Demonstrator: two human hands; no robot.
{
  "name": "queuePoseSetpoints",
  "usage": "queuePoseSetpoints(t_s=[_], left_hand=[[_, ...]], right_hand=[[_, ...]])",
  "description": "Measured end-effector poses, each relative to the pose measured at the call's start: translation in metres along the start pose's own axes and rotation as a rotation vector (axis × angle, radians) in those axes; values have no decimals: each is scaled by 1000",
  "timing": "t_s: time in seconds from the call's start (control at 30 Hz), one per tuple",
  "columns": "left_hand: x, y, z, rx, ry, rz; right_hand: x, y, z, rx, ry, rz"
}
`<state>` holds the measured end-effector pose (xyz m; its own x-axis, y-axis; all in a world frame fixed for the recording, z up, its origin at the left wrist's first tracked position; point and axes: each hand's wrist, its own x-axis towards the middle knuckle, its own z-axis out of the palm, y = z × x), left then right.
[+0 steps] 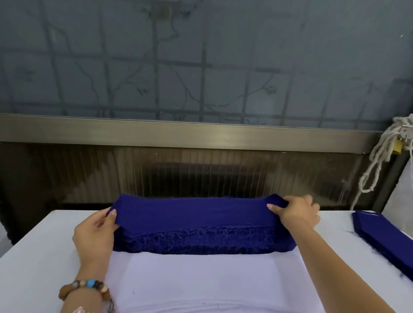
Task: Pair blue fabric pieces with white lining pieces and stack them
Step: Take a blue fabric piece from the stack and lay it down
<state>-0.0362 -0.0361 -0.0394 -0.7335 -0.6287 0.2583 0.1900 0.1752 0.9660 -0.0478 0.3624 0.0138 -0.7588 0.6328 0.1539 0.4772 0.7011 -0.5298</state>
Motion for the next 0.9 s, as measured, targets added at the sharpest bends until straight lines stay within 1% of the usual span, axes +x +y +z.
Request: queuePoseSetpoints(t_s=[0.07,0.13,0.2,0.27,0.33,0.37,0.47,0.57,0.63,0.77,0.9], left_hand=[[1,1,-1,0,-7,-26],[2,4,-2,20,-14,-46],[1,6,-2,44,-13,-37],[-1,13,-3,84,-1,-8],[-1,20,-4,64,3,-9],[-2,26,-5,37,6,-28],[-4,46,-11,-67,15,-85],[-11,62,-24,-99,-8,-82],[-18,66,-38,-100,-38,-107],[-43,62,-71,-72,-112,-153],[-78,53,-107,-24,-175,-210]], right_hand=[[-7,-4,2,-74,122,-112],[-12,-4,2,-85,164,-181],[-12,-1,0,-21,187,-181],[-10,4,-8,216,184,-130],[-9,9,-17,526,145,-99],[-9,11,-22,631,134,-96],[-14,13,-36,765,112,-74],[-23,22,-47,864,70,-49],[-32,33,-53,874,30,-51],[-58,65,-63,764,-15,-67],[-98,105,-65,721,-54,-63]])
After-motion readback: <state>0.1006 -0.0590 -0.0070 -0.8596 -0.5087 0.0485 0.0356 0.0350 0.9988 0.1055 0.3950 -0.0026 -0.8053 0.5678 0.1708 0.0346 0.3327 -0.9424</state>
